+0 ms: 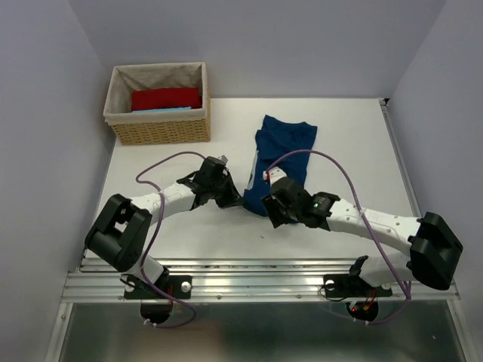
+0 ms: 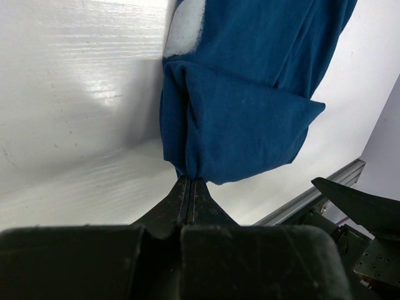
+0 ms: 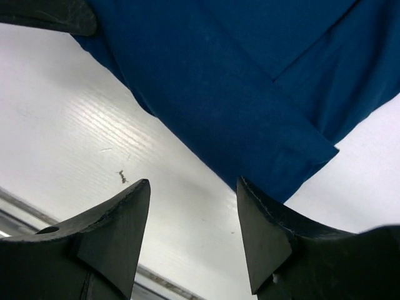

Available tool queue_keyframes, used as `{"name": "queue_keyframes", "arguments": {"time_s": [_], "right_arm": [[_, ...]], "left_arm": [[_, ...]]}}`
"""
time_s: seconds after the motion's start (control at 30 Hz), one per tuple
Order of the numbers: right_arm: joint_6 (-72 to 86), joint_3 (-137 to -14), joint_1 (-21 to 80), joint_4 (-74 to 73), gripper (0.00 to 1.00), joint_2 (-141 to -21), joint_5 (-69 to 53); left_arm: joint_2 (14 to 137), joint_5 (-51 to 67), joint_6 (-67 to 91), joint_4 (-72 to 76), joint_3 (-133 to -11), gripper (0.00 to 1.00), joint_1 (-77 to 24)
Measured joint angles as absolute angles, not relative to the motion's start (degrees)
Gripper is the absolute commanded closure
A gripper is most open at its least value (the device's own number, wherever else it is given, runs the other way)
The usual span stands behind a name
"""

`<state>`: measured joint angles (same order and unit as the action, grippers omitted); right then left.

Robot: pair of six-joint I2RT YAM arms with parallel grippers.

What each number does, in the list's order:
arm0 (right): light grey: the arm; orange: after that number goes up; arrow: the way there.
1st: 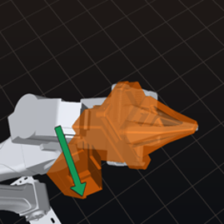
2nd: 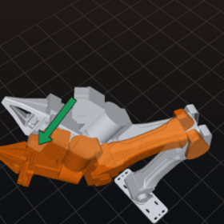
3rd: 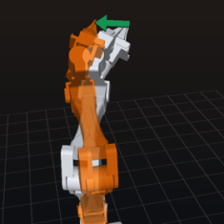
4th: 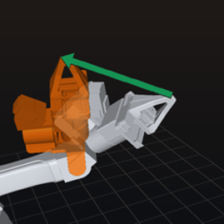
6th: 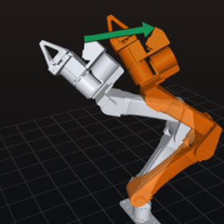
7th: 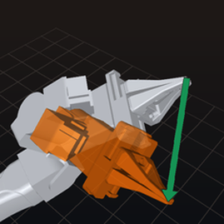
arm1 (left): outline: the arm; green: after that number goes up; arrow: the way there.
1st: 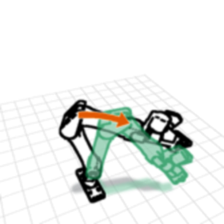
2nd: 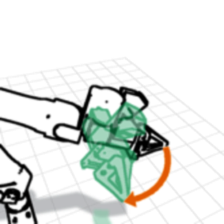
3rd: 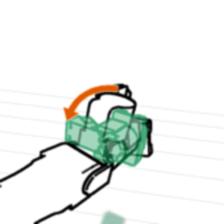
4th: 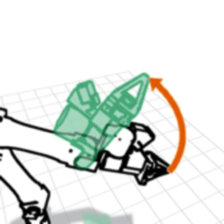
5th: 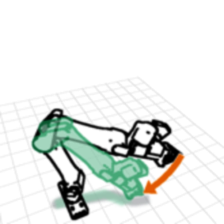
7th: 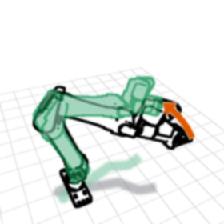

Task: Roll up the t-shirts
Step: Roll the T-shirt to the center of the board.

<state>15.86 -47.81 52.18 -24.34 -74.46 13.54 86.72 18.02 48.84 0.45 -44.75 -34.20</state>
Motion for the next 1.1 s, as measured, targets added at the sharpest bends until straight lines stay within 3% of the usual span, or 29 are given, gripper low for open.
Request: {"name": "queue_keyframes", "arguments": {"time_s": [0.2, 0.6, 1.0, 1.07, 1.1], "right_arm": [[10.1, -48.7, 58.7, -22.5, 0.28, -80.3, 22.0], [0.5, -47.7, 62.0, -16.1, 0.32, -91.3, 36.7], [-2.2, -44.1, 62.0, -6.9, 0.85, -93.4, 42.9], [-2.5, -44.1, 62.0, -6.2, 0.90, -93.4, 42.9], [-2.4, -44.1, 62.0, -6.0, 0.90, -93.4, 42.9]], "left_arm": [[86.9, 18.3, 48.2, 0.1, -45.3, 1.00, -33.9], [86.9, 19.4, 48.0, 0.2, -45.5, 1.00, -32.0], [86.9, 20.2, 47.5, 0.9, -45.5, 0.99, -31.3], [86.9, 20.2, 47.4, 1.1, -45.5, 0.86, -31.2], [86.9, 20.3, 47.2, 1.2, -45.5, 0.67, -31.1]]}}
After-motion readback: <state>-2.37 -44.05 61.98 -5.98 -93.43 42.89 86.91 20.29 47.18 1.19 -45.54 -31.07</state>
